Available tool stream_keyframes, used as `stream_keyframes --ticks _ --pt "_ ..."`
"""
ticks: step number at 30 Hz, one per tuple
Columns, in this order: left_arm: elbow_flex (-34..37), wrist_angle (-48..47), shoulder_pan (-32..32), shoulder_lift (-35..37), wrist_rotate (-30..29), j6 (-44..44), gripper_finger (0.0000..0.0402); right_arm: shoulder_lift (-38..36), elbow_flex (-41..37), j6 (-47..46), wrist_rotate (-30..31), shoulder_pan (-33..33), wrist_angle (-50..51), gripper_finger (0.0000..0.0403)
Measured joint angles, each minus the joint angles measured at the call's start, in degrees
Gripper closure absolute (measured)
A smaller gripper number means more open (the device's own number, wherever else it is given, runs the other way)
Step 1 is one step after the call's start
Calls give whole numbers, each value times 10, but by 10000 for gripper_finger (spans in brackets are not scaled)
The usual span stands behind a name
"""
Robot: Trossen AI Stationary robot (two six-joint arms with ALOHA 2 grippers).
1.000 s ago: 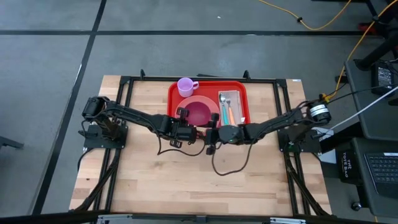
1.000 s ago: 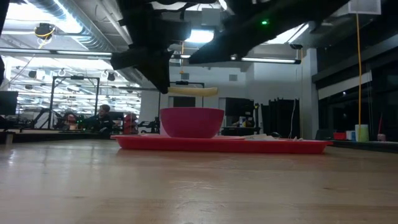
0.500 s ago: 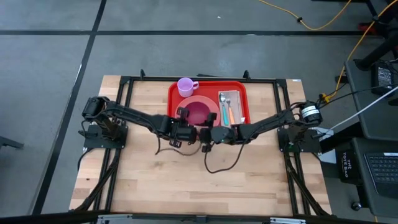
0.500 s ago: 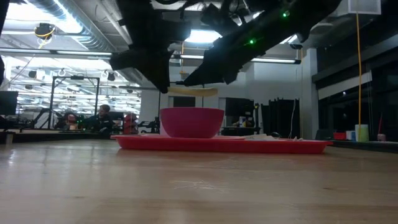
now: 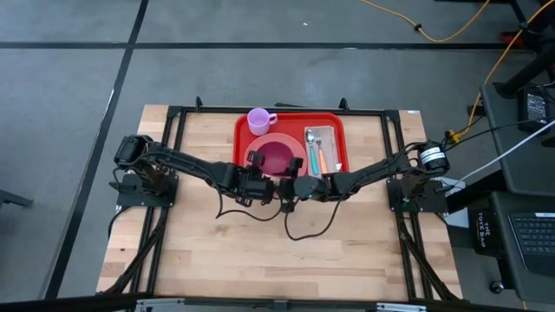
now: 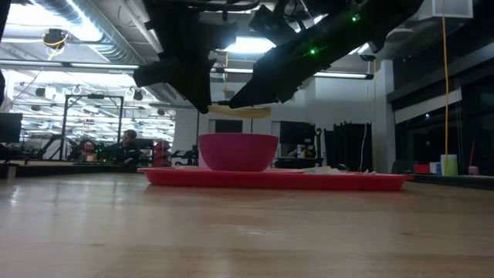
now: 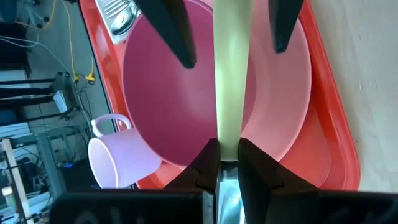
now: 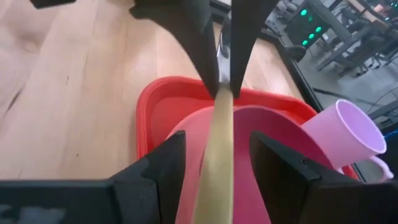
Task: Set up tray
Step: Put the yellow knife on top of the brown napkin to the right of the orange fork
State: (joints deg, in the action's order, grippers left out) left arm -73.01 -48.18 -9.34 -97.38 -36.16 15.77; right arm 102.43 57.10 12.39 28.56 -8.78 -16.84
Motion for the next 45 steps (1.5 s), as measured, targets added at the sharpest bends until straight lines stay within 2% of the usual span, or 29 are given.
stream_keyframes --ticks 10,16,45 --pt "-37 -5 2 0 3 8 377 0 0 1 23 0 32 223" --pt "-47 -6 14 0 44 1 377 0 0 17 25 0 30 223" --pt "-47 -29 25 0 28 -22 377 0 0 63 35 0 -7 223"
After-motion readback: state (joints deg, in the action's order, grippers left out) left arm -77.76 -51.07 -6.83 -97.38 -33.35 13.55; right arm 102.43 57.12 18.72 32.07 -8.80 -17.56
